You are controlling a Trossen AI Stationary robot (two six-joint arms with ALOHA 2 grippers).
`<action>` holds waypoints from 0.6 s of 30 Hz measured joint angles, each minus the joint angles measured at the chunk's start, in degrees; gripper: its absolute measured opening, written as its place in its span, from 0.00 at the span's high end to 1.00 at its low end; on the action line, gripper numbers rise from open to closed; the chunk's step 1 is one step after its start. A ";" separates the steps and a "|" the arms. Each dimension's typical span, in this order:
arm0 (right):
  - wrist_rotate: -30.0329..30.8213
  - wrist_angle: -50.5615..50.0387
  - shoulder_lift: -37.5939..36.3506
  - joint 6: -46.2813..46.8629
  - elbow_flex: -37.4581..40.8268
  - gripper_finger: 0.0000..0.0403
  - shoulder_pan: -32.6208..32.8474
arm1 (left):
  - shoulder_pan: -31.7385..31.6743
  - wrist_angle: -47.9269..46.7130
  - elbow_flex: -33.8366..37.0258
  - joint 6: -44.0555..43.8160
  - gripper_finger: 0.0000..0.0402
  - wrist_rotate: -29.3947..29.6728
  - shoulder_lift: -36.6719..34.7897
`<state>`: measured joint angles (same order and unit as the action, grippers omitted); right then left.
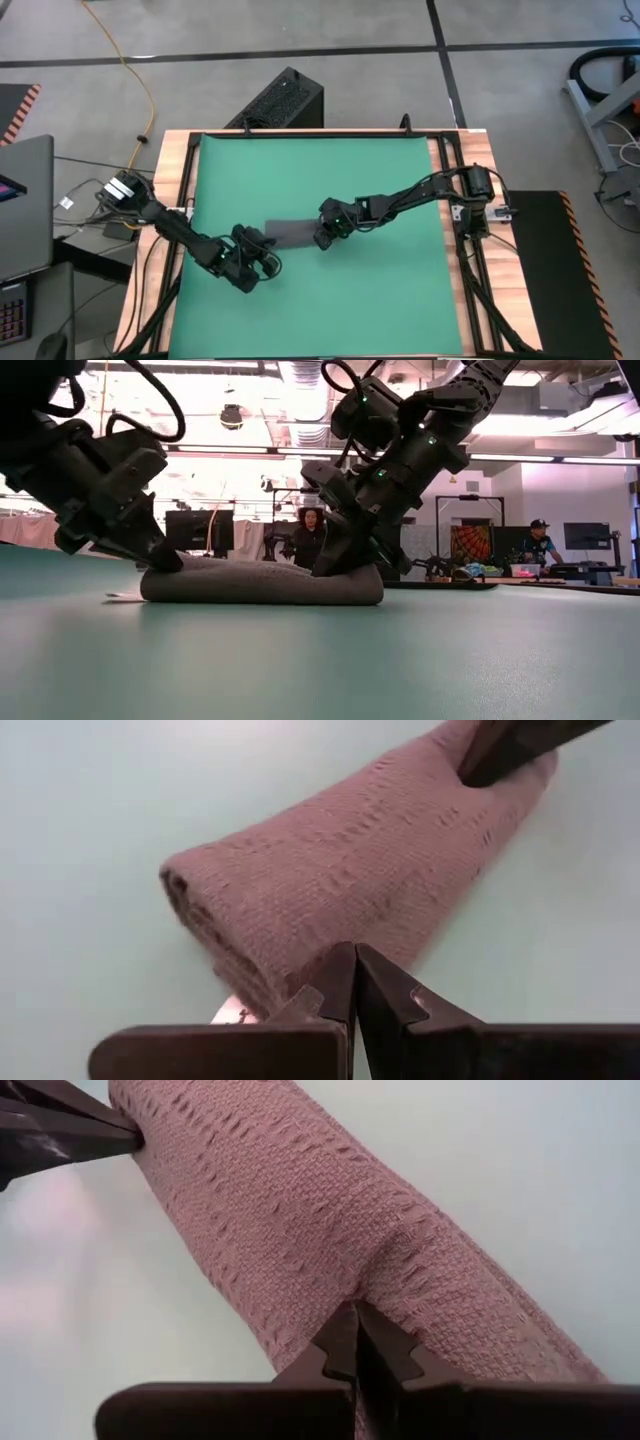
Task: Roll towel
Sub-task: Roll the gray towel
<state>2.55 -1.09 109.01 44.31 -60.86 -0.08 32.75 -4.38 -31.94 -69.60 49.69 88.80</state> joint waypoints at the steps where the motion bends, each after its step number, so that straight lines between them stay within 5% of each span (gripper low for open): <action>1: 0.00 -0.11 0.00 0.31 0.00 0.94 -0.02 | -0.42 -0.41 0.00 0.42 1.00 -0.07 -0.30; 7: 0.01 -1.19 0.00 0.27 0.02 0.94 -0.02 | -1.41 7.36 0.11 5.85 1.00 1.08 -4.21; 11: 0.00 -1.19 0.00 -0.70 0.07 0.94 0.04 | -1.25 12.51 0.33 17.64 1.00 4.35 -11.97; 18: 0.02 -1.07 0.00 -1.63 0.07 0.94 0.04 | -10.31 35.17 14.19 26.97 1.00 -16.90 -15.63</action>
<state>2.57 -2.16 109.01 42.68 -60.80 -0.03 22.45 30.79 -17.76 -42.64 32.79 73.17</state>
